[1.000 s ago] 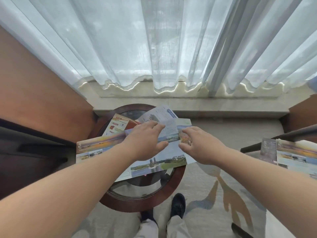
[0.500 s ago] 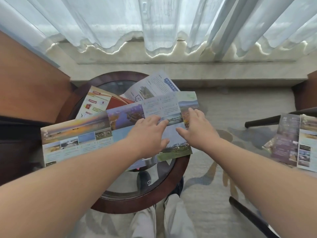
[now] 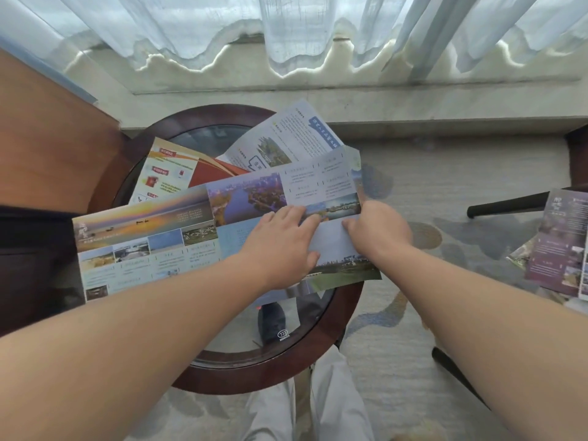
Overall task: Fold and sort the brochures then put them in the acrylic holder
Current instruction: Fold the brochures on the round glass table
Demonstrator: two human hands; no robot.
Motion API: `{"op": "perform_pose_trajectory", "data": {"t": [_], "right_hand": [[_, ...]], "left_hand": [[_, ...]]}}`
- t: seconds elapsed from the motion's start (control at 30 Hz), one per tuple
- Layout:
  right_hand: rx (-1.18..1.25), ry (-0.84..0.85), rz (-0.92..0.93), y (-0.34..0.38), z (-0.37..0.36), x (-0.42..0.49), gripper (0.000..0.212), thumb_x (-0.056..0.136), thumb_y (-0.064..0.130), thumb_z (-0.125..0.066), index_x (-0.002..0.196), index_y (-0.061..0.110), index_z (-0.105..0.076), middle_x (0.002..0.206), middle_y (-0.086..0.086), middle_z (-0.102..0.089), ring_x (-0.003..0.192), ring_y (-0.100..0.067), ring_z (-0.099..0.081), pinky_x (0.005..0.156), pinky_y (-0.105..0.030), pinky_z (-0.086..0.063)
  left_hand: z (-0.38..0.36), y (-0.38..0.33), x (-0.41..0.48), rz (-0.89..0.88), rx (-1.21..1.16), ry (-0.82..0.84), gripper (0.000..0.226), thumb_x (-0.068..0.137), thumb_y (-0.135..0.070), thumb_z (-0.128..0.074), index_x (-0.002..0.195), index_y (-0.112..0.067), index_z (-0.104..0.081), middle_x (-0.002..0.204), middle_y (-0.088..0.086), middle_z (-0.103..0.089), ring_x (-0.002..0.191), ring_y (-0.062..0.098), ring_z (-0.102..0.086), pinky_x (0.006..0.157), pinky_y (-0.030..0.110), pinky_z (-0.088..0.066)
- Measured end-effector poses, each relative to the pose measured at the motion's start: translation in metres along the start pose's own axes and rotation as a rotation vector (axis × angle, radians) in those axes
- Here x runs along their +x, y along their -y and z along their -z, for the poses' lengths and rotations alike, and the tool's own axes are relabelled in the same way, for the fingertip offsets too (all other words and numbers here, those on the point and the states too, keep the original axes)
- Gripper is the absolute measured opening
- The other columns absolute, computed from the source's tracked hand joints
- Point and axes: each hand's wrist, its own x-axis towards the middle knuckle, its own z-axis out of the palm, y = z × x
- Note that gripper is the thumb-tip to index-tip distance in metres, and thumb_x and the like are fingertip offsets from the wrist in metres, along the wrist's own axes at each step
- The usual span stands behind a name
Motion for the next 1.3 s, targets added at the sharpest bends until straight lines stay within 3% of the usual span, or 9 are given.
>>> {"op": "perform_pose_trajectory", "data": {"t": [0.23,0.47,0.57,0.63,0.73,0.9,1.03,1.17,1.3], "right_hand": [[0.063,-0.142,0.147,-0.007,0.022,-0.035,0.018,0.099,0.023,-0.039,0.094,0.016,-0.055,0.096,-0.008,-0.06,0.081,-0.029,-0.053,0.065,-0.034,-0.037],[0.226,-0.132,0.376,0.03,0.039,-0.104,0.032,0.094,0.02,-0.036,0.124,0.027,-0.046,0.097,-0.002,-0.048,0.089,-0.032,-0.056,0.064,-0.036,-0.035],[0.262,0.009,0.502,0.047,0.033,-0.121,0.014,0.092,0.032,-0.045,0.105,0.026,-0.047,0.107,-0.002,-0.054,0.102,-0.029,-0.056,0.074,-0.04,-0.044],[0.31,0.11,0.55,0.051,0.027,-0.125,0.026,0.087,0.05,-0.046,0.109,0.036,-0.048,0.117,0.005,-0.056,0.11,-0.018,-0.054,0.084,-0.037,-0.046],[0.486,0.091,0.421,0.049,0.026,-0.111,0.057,0.086,0.062,-0.05,0.135,0.033,-0.048,0.121,0.013,-0.052,0.1,-0.001,-0.053,0.079,-0.023,-0.041],[0.881,0.298,0.066,0.046,0.022,-0.076,0.055,0.089,0.045,-0.066,0.136,0.024,-0.048,0.125,0.01,-0.058,0.115,-0.017,-0.059,0.098,-0.041,-0.046],[1.045,0.415,0.024,0.059,0.016,-0.08,0.014,0.094,0.015,-0.062,0.106,0.013,-0.069,0.105,-0.01,-0.075,0.102,-0.033,-0.07,0.096,-0.053,-0.052],[1.174,0.424,0.06,0.073,0.024,-0.092,0.02,0.096,0.003,-0.052,0.108,0.012,-0.065,0.106,-0.016,-0.073,0.1,-0.037,-0.069,0.09,-0.054,-0.055],[1.251,0.483,0.128,0.086,0.037,-0.105,0.029,0.094,-0.004,-0.046,0.112,0.012,-0.062,0.108,-0.019,-0.071,0.097,-0.036,-0.067,0.084,-0.049,-0.057]], "left_hand": [[0.028,-0.009,-0.005,0.084,-0.325,-0.025,0.058,0.098,-0.05,-0.044,0.147,-0.021,-0.034,0.149,0.003,-0.039,0.135,0.023,-0.038,0.105,0.039,-0.034],[0.079,-0.031,-0.023,0.258,-0.572,-0.248,0.05,0.095,-0.062,-0.029,0.107,-0.022,-0.058,0.109,0.004,-0.066,0.104,0.027,-0.059,0.084,0.04,-0.045],[0.088,-0.025,-0.036,0.346,-0.428,-0.257,0.025,0.097,-0.036,-0.042,0.101,-0.016,-0.057,0.103,0.011,-0.063,0.095,0.031,-0.058,0.073,0.036,-0.042],[0.088,-0.011,-0.043,0.466,-0.509,-0.249,0.022,0.095,-0.016,-0.044,0.109,-0.007,-0.059,0.107,0.016,-0.063,0.097,0.035,-0.06,0.071,0.033,-0.041],[0.084,0.013,-0.054,0.507,-0.858,-0.27,0.025,0.093,-0.011,-0.045,0.114,-0.012,-0.061,0.104,0.01,-0.067,0.09,0.03,-0.062,0.067,0.033,-0.047],[0.067,0.037,-0.07,0.472,-1.246,-0.249,0.026,0.1,-0.015,-0.049,0.12,-0.026,-0.059,0.097,-0.004,-0.069,0.082,0.016,-0.064,0.051,0.019,-0.051],[0.059,0.047,-0.084,0.513,-1.338,-0.237,0.025,0.1,-0.016,-0.05,0.123,-0.024,-0.059,0.109,0.003,-0.07,0.096,0.028,-0.066,0.077,0.039,-0.059],[0.066,0.049,-0.096,0.542,-1.228,-0.432,0.025,0.093,-0.03,-0.057,0.118,-0.03,-0.056,0.108,-0.006,-0.066,0.098,0.017,-0.063,0.086,0.044,-0.054],[0.079,0.052,-0.114,0.577,-1.342,-0.419,0.062,0.075,-0.048,-0.058,0.133,-0.03,-0.045,0.124,-0.005,-0.059,0.114,0.018,-0.056,0.1,0.05,-0.046]]}}
